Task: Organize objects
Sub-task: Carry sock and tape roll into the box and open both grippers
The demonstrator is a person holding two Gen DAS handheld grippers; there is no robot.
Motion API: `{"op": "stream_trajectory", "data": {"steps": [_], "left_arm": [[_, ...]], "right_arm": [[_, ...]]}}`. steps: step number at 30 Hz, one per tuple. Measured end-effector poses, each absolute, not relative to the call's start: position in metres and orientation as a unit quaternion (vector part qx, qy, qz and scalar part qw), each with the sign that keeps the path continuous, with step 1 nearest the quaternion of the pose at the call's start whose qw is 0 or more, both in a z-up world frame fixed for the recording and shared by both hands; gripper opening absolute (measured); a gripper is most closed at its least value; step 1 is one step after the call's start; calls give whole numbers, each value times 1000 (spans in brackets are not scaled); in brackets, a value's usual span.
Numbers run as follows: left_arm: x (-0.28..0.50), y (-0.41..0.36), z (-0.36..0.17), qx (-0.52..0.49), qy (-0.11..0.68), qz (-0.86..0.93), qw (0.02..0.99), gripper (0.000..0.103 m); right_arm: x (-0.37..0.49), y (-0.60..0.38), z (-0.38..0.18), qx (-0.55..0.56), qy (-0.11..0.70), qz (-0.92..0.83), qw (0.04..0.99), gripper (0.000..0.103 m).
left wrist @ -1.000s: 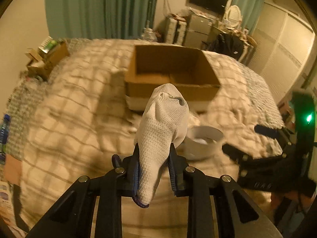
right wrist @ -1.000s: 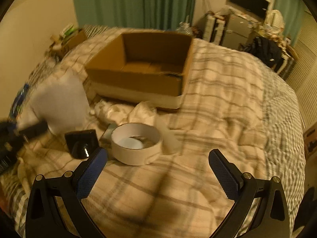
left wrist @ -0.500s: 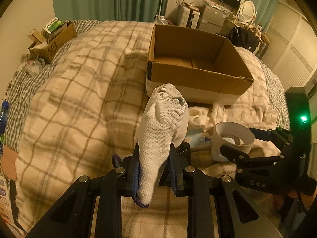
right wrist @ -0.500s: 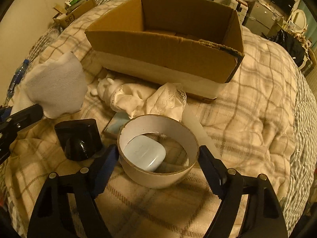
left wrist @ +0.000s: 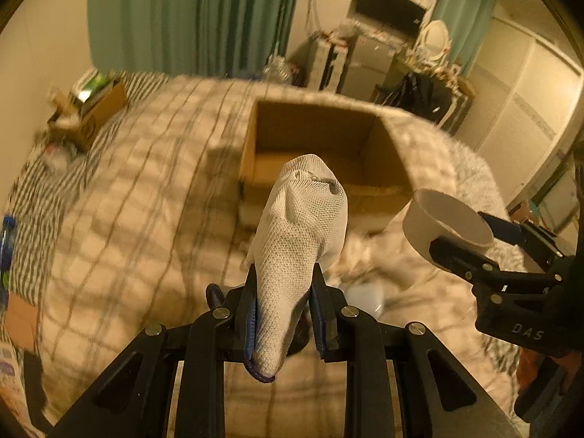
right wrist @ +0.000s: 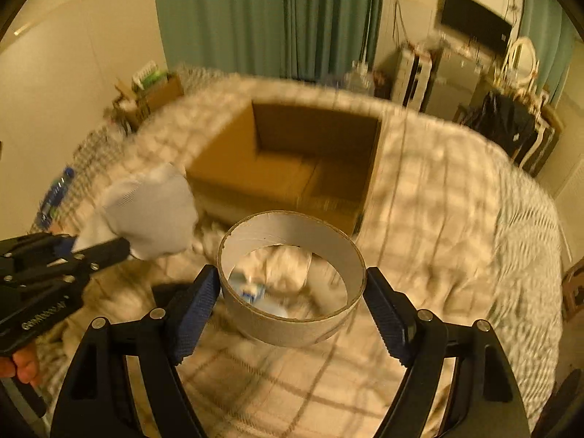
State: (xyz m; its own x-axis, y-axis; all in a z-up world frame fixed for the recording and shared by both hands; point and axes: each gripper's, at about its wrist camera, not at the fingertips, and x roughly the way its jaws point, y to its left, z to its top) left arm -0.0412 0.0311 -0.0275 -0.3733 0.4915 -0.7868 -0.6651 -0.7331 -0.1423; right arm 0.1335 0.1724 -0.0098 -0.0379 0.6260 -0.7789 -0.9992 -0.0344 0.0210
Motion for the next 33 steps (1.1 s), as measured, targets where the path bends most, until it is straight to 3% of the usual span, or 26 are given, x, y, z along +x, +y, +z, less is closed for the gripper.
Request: {"op": "stream_trajectory", "data": {"steps": [9, 21, 23, 25, 27, 33], "left_arm": [[-94, 89, 22, -392, 104, 837, 368, 24], [-157, 168, -51, -422, 142, 808, 387, 26], [-160, 172, -59, -424, 145, 805, 389, 38], [-161, 172, -63, -423, 142, 807, 387, 77], [-158, 165, -63, -415, 133, 816, 380, 92], [-141, 133, -56, -426, 140, 821, 353, 93]], "right_arm": [[140, 235, 56, -288, 247, 659, 649, 79], [178, 348, 6, -275, 303, 644, 646, 80], [179, 353, -1, -260, 313, 659, 632, 81], [181, 353, -5, -251, 318, 661, 632, 95], [183, 348, -5, -244, 318, 655, 641, 96], [194, 305, 14, -243, 313, 650, 649, 96]]}}
